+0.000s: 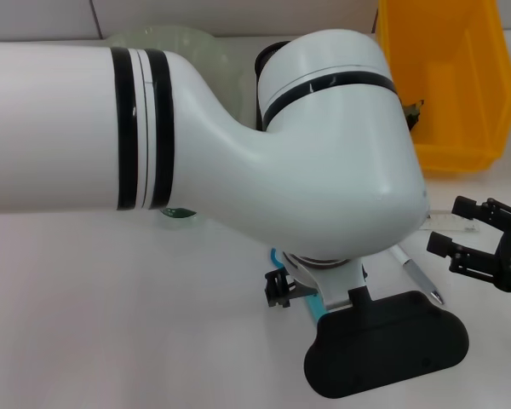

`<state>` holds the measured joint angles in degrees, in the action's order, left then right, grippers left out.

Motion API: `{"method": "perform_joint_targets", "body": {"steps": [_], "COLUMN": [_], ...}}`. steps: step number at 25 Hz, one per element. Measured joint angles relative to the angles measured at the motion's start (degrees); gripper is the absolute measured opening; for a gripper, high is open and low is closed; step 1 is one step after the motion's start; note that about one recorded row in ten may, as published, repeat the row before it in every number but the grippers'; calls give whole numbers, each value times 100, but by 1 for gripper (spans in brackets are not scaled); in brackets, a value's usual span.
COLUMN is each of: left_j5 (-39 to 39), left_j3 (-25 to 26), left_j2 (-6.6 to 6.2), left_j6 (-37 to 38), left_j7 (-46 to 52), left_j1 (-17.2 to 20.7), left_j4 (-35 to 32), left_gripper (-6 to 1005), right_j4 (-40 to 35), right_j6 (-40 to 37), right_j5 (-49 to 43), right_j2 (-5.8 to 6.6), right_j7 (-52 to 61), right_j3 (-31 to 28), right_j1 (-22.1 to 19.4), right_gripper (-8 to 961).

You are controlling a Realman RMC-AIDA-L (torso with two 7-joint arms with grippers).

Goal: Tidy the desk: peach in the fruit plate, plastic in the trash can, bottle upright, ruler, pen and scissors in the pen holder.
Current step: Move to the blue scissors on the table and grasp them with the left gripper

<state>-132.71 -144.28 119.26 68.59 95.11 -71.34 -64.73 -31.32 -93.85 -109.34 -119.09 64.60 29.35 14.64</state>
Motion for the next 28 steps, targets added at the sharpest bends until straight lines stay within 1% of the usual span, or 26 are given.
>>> {"method": "perform_joint_targets", "body": {"steps": [16,20,28], "left_j5": [20,20,17], "left_j3": [-137,-223,-235], "left_j2": [0,0,0], "left_j6": [-158,-190,-190], "left_j7": [-12,4,11], "left_j1": [15,15,8], "left_j4": [109,138,147], "left_gripper": [689,653,582], "right_j4": [21,21,105], "right_j6": [9,9,24], "right_j5": [0,0,0], "right_j2": [0,0,0], "right_j7": [23,26,18], "right_j3": [0,0,0], "right_j1": [88,113,161], "right_gripper": [826,826,826]}}
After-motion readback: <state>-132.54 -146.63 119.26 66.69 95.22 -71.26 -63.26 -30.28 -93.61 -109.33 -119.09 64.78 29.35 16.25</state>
